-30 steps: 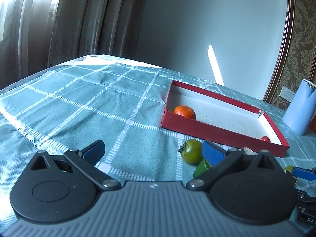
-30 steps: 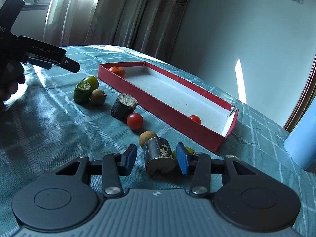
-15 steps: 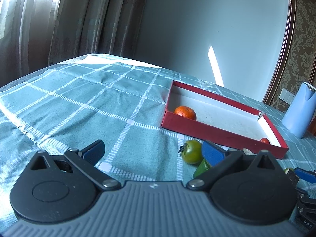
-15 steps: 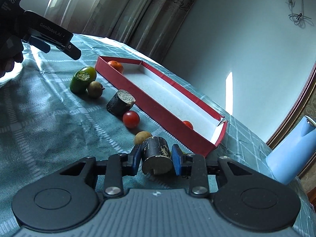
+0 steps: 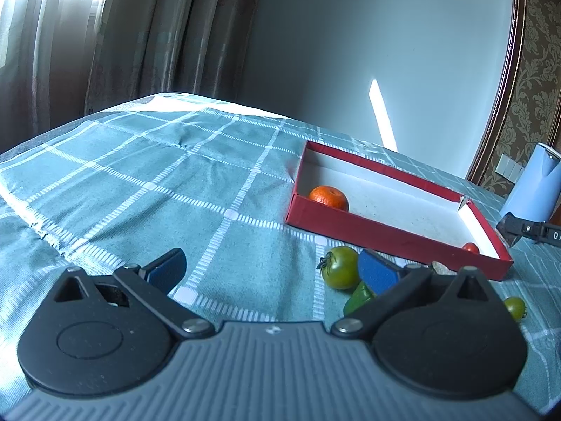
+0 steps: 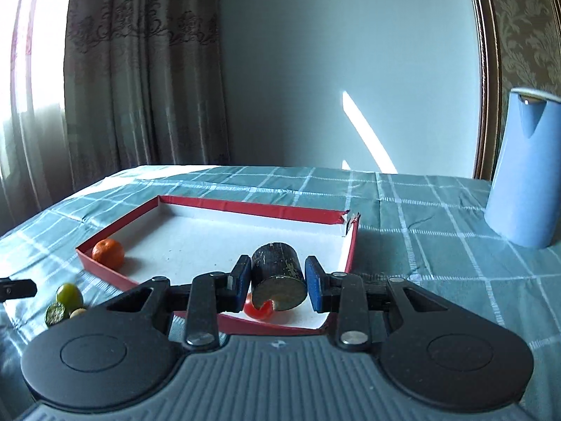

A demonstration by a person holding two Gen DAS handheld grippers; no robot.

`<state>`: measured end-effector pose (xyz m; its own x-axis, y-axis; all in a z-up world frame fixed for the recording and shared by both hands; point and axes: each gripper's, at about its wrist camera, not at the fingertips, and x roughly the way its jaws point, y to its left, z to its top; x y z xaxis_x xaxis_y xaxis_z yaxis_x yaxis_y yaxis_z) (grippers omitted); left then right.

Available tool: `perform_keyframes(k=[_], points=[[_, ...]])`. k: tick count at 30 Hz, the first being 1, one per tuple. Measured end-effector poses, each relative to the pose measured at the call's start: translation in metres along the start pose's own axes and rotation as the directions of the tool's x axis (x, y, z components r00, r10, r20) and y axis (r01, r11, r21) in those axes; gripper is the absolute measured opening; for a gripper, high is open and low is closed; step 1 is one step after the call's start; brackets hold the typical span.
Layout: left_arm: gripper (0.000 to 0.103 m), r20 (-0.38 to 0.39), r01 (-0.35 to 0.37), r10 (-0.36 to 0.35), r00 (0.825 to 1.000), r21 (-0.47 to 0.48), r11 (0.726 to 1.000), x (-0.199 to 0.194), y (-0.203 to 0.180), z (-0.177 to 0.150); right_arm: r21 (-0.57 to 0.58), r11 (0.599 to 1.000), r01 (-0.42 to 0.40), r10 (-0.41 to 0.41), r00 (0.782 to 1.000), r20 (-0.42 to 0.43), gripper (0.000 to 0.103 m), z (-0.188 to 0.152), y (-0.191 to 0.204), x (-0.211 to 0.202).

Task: Organize fruits
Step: 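Carry the log into the tray and open the right gripper, then grasp the green pepper chunk with the left gripper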

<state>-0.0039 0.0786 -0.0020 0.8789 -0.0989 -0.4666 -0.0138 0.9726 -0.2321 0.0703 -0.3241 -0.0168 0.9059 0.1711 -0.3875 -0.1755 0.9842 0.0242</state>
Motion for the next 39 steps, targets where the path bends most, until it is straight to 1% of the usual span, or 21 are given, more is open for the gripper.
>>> perform_keyframes(k=[3,7,8,9,10,11,13,15,16,20,24,25,27,30,34,36,37,39], points=[[0.103,-0.006,0.004,-0.004,1.000,0.005,1.000,0.001,0.000,0.000,0.008,1.000,0.028,-0.028,0.999,-0.020,0.033,-0.004,-0.005,0.013],[0.103,-0.011,0.007,-0.007,1.000,0.012,1.000,0.002,-0.001,0.000,0.009,0.999,0.042,-0.042,0.999,-0.031,0.033,-0.012,-0.006,0.018],[0.103,-0.014,0.009,-0.008,1.000,0.013,1.000,0.002,-0.001,-0.001,0.007,0.999,0.047,-0.046,0.999,-0.028,0.034,-0.012,-0.006,0.019],[0.103,-0.015,0.010,-0.010,1.000,0.015,1.000,0.002,-0.001,-0.001,0.005,0.999,0.046,-0.046,0.999,-0.030,0.038,-0.013,-0.006,0.020],[0.103,-0.015,0.013,-0.012,1.000,0.019,1.000,0.002,-0.002,-0.001,0.005,0.999,0.051,-0.051,0.998,-0.033,0.051,-0.013,-0.006,0.021],[0.103,-0.013,0.017,-0.016,1.000,0.026,1.000,0.001,-0.003,-0.002,0.008,0.998,0.059,-0.058,0.998,-0.019,0.058,-0.014,-0.006,0.020],[0.103,-0.017,0.032,-0.031,0.999,0.049,0.998,0.000,-0.006,-0.003,0.017,0.998,0.057,-0.058,0.998,0.029,0.058,-0.014,-0.008,0.013],[0.103,-0.015,0.047,-0.046,0.999,0.095,0.994,-0.001,-0.013,-0.005,0.023,0.999,0.046,-0.047,0.997,0.066,0.058,-0.014,-0.010,0.007],[0.103,-0.013,0.052,-0.051,0.999,0.121,0.991,-0.002,-0.017,-0.006,0.025,0.998,0.053,-0.055,0.995,0.079,0.058,-0.014,-0.011,0.005],[0.103,-0.018,0.067,-0.064,0.998,0.223,0.972,-0.003,-0.033,-0.011,0.046,0.996,0.076,-0.080,0.993,0.092,0.059,-0.014,-0.016,0.001],[0.102,-0.017,0.097,-0.096,0.995,0.283,0.954,-0.004,-0.042,-0.015,0.081,0.993,0.081,-0.090,0.988,0.123,0.059,-0.013,-0.023,-0.005],[0.101,-0.019,0.096,-0.095,0.995,0.299,0.949,-0.004,-0.045,-0.016,0.089,0.993,0.079,-0.091,0.987,0.132,0.059,-0.012,-0.025,-0.006],[0.095,-0.037,0.090,-0.082,0.996,0.333,0.939,-0.001,-0.051,-0.017,0.104,0.992,0.074,-0.088,0.987,0.135,0.059,-0.012,-0.028,-0.007],[0.091,-0.068,0.083,-0.062,0.996,0.369,0.926,0.005,-0.058,-0.020,0.115,0.991,0.075,-0.090,0.986,0.137,0.059,-0.012,-0.030,-0.008],[0.089,-0.094,0.105,-0.072,0.993,0.422,0.901,0.008,-0.066,-0.023,0.119,0.990,0.070,-0.087,0.985,0.146,0.059,-0.012,-0.030,-0.010],[0.083,-0.103,0.112,-0.072,0.992,0.456,0.883,0.010,-0.071,-0.026,0.117,0.991,0.066,-0.083,0.986,0.148,0.059,-0.012,-0.030,-0.010],[0.081,-0.106,0.106,-0.063,0.992,0.474,0.874,0.011,-0.075,-0.027,0.117,0.991,0.064,-0.081,0.985,0.149,0.059,-0.012,-0.030,-0.010],[0.075,-0.117,0.105,-0.054,0.992,0.488,0.866,0.014,-0.078,-0.028,0.117,0.991,0.062,-0.080,0.985,0.154,0.059,-0.011,-0.030,-0.010]])
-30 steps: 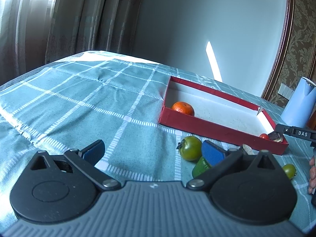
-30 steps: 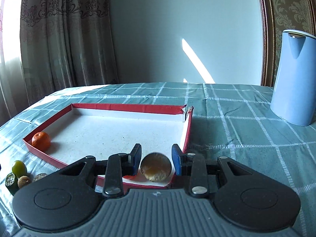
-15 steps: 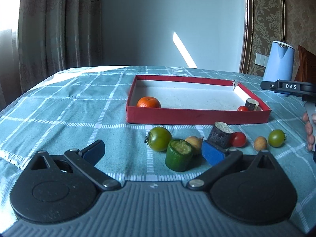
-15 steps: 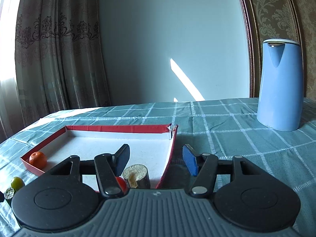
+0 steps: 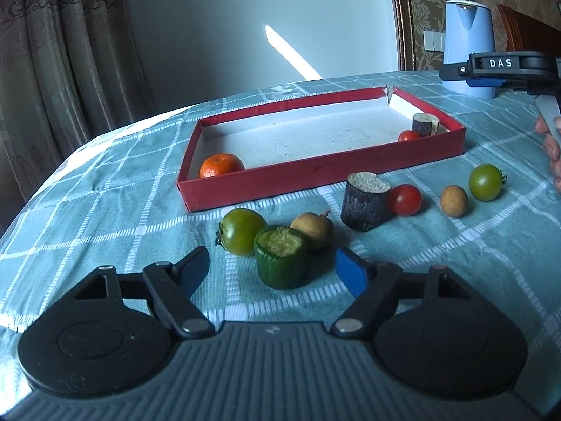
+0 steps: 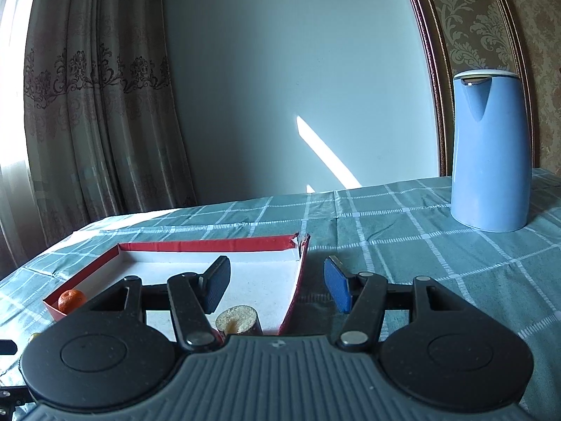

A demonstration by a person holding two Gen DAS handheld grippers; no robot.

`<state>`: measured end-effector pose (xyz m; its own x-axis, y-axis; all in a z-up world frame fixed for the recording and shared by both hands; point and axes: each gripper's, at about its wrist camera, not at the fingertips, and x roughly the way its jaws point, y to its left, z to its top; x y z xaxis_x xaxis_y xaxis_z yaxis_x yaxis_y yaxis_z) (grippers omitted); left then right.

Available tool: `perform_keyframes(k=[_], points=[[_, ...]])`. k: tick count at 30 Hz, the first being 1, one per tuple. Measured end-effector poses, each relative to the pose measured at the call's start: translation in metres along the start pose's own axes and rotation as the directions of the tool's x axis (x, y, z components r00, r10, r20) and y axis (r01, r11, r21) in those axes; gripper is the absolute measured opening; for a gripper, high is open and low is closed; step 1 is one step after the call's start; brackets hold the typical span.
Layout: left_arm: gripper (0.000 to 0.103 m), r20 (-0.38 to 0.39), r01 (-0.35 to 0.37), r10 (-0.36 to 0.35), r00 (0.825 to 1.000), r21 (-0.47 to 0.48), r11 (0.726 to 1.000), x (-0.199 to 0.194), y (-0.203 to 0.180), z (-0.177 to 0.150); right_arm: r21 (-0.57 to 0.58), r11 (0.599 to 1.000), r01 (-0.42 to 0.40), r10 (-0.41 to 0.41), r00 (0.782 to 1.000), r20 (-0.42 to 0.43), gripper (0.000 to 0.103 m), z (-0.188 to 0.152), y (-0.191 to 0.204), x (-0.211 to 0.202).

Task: Organize fruits
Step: 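Grasp the green pepper chunk with the left gripper, then lower the green pepper chunk into the tray and open the left gripper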

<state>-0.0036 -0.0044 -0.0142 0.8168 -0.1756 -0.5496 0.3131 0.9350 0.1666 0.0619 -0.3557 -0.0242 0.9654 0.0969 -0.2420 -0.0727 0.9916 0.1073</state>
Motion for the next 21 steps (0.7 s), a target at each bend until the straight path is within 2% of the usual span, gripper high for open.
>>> perform_keyframes(k=[5,6,12,15,21], points=[[0.063,-0.020,0.007,-0.007,1.000,-0.013,1.000,0.0054,0.0015,0.0027,0.003,1.000,-0.008,0.008,1.000,0.008,0.059,0.0009,-0.0001,-0.0018],[0.057,-0.022,0.013,-0.013,1.000,-0.020,1.000,0.0060,0.0029,0.0029,0.002,1.000,-0.009,0.009,1.000,0.008,0.059,0.0009,0.0003,-0.0017],[0.038,-0.017,0.009,-0.009,1.000,-0.016,1.000,0.0041,0.0023,0.0034,-0.003,1.000,-0.008,0.008,1.000,0.011,0.059,0.0005,0.0006,-0.0013],[0.029,-0.018,0.034,-0.034,0.999,-0.013,0.999,0.0036,0.0014,0.0030,-0.004,1.000,-0.007,0.007,1.000,0.011,0.059,0.0004,0.0006,-0.0013],[0.028,-0.003,0.000,0.000,1.000,-0.016,1.000,-0.0010,-0.0018,0.0034,-0.003,1.000,-0.006,0.006,1.000,0.015,0.059,0.0002,0.0001,-0.0025]])
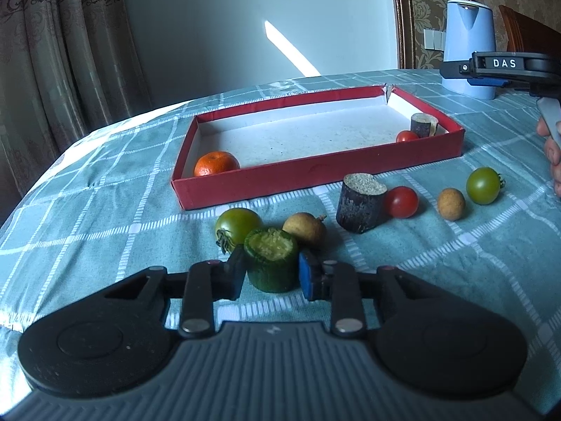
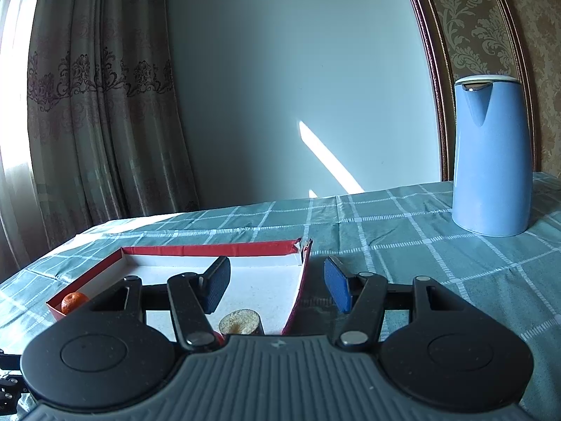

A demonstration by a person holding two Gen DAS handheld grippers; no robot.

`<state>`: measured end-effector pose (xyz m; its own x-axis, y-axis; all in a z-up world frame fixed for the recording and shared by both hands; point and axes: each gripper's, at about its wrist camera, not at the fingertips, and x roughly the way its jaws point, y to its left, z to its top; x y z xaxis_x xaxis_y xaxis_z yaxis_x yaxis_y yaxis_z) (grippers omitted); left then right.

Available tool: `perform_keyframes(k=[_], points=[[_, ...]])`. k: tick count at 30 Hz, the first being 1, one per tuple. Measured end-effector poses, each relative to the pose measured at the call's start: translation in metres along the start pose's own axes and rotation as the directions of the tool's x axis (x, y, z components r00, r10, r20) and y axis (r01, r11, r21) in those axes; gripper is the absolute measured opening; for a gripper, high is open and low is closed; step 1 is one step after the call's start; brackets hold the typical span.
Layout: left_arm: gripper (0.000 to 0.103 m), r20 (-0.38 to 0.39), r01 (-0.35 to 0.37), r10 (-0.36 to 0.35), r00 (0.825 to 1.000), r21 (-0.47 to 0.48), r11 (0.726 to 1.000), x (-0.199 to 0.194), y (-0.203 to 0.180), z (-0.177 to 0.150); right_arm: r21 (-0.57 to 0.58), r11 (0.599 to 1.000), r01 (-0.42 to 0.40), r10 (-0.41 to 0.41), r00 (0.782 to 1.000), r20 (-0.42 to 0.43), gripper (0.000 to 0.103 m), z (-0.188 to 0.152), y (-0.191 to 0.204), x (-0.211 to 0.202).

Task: Organize fruits
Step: 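Lower the green pepper chunk into the tray and open the left gripper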

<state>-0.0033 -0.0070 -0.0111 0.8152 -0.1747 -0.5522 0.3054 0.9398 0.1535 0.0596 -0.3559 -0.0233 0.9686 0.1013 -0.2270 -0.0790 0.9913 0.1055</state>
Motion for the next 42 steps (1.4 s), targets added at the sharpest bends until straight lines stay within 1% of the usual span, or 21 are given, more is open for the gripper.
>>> perform_keyframes(k=[4,7,10,13,18,20,23,26,29,31,33,35,40,41,42], points=[[0.028,0.044,0.003,-0.003,0.999,-0.004,1.000,-0.011,0.000,0.007,-0.001,1.000,-0.004,0.004,1.000,0.004,0.059,0.000,0.001,-0.001],[0.028,0.096,0.007,-0.007,0.995,-0.003,1.000,-0.021,-0.003,0.022,0.001,1.000,-0.008,0.008,1.000,0.010,0.059,0.001,0.001,-0.002],[0.028,0.135,-0.001,0.002,0.991,-0.013,1.000,-0.019,-0.006,0.041,0.002,1.000,-0.007,0.007,1.000,0.005,0.059,0.001,0.001,-0.001],[0.028,0.157,-0.010,0.014,0.987,-0.026,1.000,-0.009,-0.009,0.058,0.000,1.000,-0.005,0.005,1.000,0.003,0.059,0.001,0.001,-0.001],[0.028,0.137,-0.024,0.036,0.990,-0.088,0.996,0.025,-0.004,0.079,0.000,1.000,-0.010,0.010,1.000,0.001,0.059,0.000,0.002,0.000],[0.028,0.114,-0.025,0.039,0.993,-0.118,0.993,0.039,0.001,0.083,-0.003,1.000,-0.011,0.011,1.000,-0.002,0.059,0.000,0.002,0.001],[0.028,0.083,-0.033,0.047,0.995,-0.164,0.986,0.058,0.010,0.083,-0.002,1.000,-0.017,0.017,1.000,-0.006,0.059,0.000,0.002,0.001],[0.028,0.058,-0.011,0.023,0.998,-0.208,0.978,0.073,0.020,0.078,-0.005,1.000,-0.025,0.025,1.000,-0.011,0.059,0.000,0.004,0.001],[0.028,0.044,-0.023,0.033,0.998,-0.214,0.977,0.081,0.022,0.075,-0.016,0.999,-0.033,0.033,0.999,-0.013,0.059,0.000,0.008,0.001],[0.032,0.052,-0.021,0.032,0.998,-0.209,0.978,0.081,0.022,0.075,-0.026,0.999,-0.035,0.035,0.999,-0.013,0.059,0.000,0.010,0.000],[0.040,0.066,-0.014,0.029,0.997,-0.210,0.978,0.079,0.021,0.075,-0.033,0.999,-0.034,0.034,0.999,-0.011,0.059,-0.001,0.011,0.000],[0.043,0.080,-0.006,0.023,0.997,-0.204,0.979,0.076,0.020,0.075,-0.031,0.999,-0.032,0.032,0.999,-0.012,0.059,-0.001,0.011,0.000],[0.046,0.086,-0.014,0.033,0.996,-0.211,0.977,0.066,0.021,0.074,-0.027,0.999,-0.029,0.029,1.000,-0.011,0.059,-0.001,0.010,0.000],[0.049,0.093,-0.022,0.043,0.995,-0.221,0.975,0.061,0.023,0.072,-0.027,0.999,-0.030,0.030,0.999,-0.012,0.059,-0.001,0.010,0.000],[0.055,0.102,-0.030,0.055,0.993,-0.229,0.973,0.054,0.025,0.070,-0.027,0.999,-0.033,0.033,0.999,-0.012,0.059,-0.001,0.010,-0.001]])
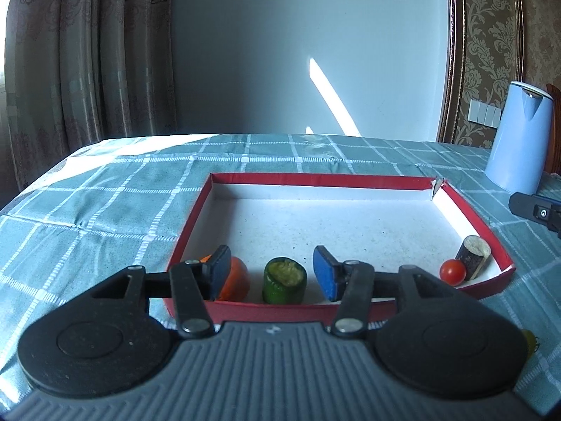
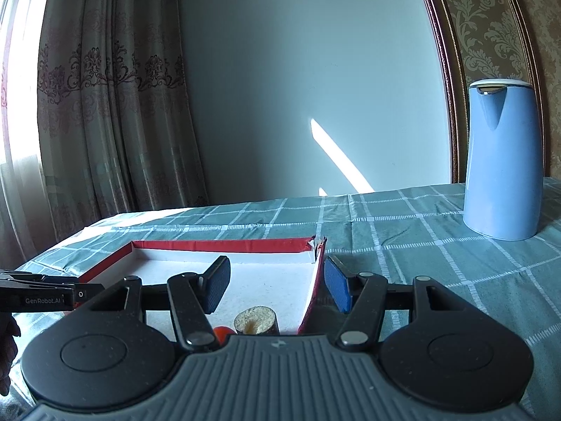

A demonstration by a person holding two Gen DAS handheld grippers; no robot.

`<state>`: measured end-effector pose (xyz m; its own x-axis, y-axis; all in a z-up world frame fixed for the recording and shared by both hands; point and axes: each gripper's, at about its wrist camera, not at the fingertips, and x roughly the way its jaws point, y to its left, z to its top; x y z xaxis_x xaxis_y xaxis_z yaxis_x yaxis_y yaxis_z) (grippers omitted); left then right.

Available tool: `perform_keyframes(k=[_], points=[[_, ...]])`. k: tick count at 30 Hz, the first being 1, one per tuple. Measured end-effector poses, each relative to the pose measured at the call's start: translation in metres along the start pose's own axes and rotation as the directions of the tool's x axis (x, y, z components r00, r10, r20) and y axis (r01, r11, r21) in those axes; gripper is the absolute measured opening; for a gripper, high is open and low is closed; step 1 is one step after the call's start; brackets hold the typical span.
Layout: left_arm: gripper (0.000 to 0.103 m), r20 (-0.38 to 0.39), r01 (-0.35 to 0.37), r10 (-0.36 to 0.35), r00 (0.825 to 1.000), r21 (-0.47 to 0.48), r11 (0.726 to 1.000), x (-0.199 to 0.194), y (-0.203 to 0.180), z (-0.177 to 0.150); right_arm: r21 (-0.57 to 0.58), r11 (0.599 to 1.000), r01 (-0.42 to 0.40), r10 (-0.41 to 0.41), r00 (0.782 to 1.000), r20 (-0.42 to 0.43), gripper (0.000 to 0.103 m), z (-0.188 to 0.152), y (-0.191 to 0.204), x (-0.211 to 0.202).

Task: Organize fruits
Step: 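Lower the green pepper chunk into the tray and open the left gripper, then grasp the green tomato with the right gripper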

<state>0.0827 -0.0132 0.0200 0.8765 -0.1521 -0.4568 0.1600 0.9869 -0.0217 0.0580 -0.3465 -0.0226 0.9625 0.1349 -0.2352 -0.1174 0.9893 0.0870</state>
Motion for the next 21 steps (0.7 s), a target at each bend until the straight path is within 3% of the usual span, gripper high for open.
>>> perform_keyframes(k=[1,3,5,8,10,13,17,21], points=[[0.060,0.016,-0.008,0.009,1.000,-0.006,1.000,-0.009,0.003,-0.002,0.000,1.000,-0.004,0.004,1.000,0.003,0.059,0.000,0.000,-0.001],[0.084,0.056,-0.039,0.040,0.998,-0.019,0.999,-0.027,0.011,-0.006,0.001,1.000,-0.008,0.008,1.000,0.008,0.059,0.000,0.000,-0.002],[0.091,0.090,-0.077,0.081,0.993,-0.045,0.996,-0.046,0.023,-0.012,0.004,1.000,-0.018,0.018,1.000,0.010,0.059,0.000,0.000,-0.004],[0.099,0.076,-0.108,0.116,0.990,-0.104,0.989,-0.065,0.044,-0.022,0.003,0.999,-0.053,0.053,0.999,-0.001,0.063,-0.002,0.000,-0.009],[0.101,0.063,-0.135,0.143,0.988,-0.127,0.983,-0.071,0.058,-0.032,0.011,0.998,-0.063,0.063,0.998,-0.004,0.070,-0.005,0.001,-0.015],[0.101,0.022,-0.200,0.205,0.979,-0.140,0.970,-0.070,0.075,-0.044,0.006,0.995,-0.097,0.097,0.995,-0.038,0.072,-0.014,0.004,-0.026],[0.102,-0.047,-0.204,0.198,0.979,-0.226,0.953,-0.062,0.096,-0.051,-0.042,0.995,-0.090,0.086,0.993,-0.085,0.072,-0.029,0.009,-0.040],[0.103,-0.089,-0.215,0.198,0.976,-0.255,0.943,-0.056,0.102,-0.053,-0.095,0.992,-0.081,0.069,0.989,-0.128,0.072,-0.039,0.015,-0.054]])
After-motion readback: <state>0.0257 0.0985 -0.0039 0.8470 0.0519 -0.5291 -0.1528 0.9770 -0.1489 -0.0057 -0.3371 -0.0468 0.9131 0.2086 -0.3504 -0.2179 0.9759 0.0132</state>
